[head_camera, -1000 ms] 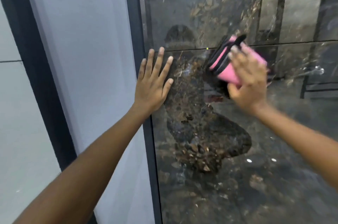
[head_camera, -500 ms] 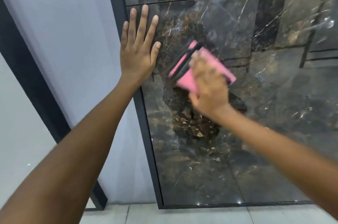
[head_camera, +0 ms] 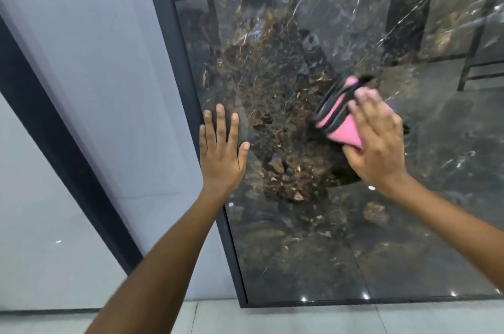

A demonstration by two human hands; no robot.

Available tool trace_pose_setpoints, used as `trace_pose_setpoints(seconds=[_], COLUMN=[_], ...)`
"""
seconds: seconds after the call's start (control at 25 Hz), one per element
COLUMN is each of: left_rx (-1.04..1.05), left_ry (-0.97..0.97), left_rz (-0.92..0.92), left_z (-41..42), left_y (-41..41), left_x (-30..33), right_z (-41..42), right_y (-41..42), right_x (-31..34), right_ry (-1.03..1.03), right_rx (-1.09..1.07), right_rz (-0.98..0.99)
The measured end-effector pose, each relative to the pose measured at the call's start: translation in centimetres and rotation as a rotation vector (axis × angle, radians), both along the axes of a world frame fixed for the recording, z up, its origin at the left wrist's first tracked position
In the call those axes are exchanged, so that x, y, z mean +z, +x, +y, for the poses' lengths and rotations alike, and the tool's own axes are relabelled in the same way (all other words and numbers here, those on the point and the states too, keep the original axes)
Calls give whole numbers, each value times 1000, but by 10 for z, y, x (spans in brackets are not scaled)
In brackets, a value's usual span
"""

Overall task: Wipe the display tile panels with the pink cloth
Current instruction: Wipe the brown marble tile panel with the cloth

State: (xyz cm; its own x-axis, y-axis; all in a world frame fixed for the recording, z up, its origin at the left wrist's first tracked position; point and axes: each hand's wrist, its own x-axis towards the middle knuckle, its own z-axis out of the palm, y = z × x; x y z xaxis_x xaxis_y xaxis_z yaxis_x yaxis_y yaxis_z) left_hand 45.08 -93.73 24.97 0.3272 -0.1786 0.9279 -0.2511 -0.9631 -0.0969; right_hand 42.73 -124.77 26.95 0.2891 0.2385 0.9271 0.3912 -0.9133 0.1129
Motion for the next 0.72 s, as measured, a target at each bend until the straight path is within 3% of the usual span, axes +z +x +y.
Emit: trace_pose_setpoints(seconds=[0.04,0.08,0.12,0.2,0.24,0.28,0.36,0.48,0.52,0.56,0.64,0.68,0.72], left_rx=[6,9,10,-6,-20,-24,-7,5,-1,-18,-42,-43,-45], left_ry=[-9,-4,4,9,8,7,4,5,2,-12,-46,-43,-17], left_rz=[-14,-35,-56,-80,-86,-90,-100,-129,-127,-108,-45,-19,3], left_z=[-1,-2,-2,-2,-2,-1,-1,-1,-1,-2,-1,1,3], left_y=[2,3,4,4,4,5,8,11,10,8,3,0,-5], left_x=[0,1,0,-4,-5,-5,-6,-8,-6,-4,-9,-18,-32], right_z=[17,42,69,103,104,98,91,108,119,128,137,129,114], right_y=[1,-1,-5,-18,-20,-17,-8,2,4,2,-13,-16,-20], right_x=[-10,-38,-80,-161,-179,-180,-149,-101,-107,-122,-169,-186,-183], right_ry=[142,96,-120,-804,-1023,-1099,-975,-403,-354,-467,-967,-1124,-1153], right_rx=[-61,-103,-78,180,252,321,345,183,134,90,179,224,243], right_rz=[3,55,174,424,477,417,342,127,87,115,333,387,416])
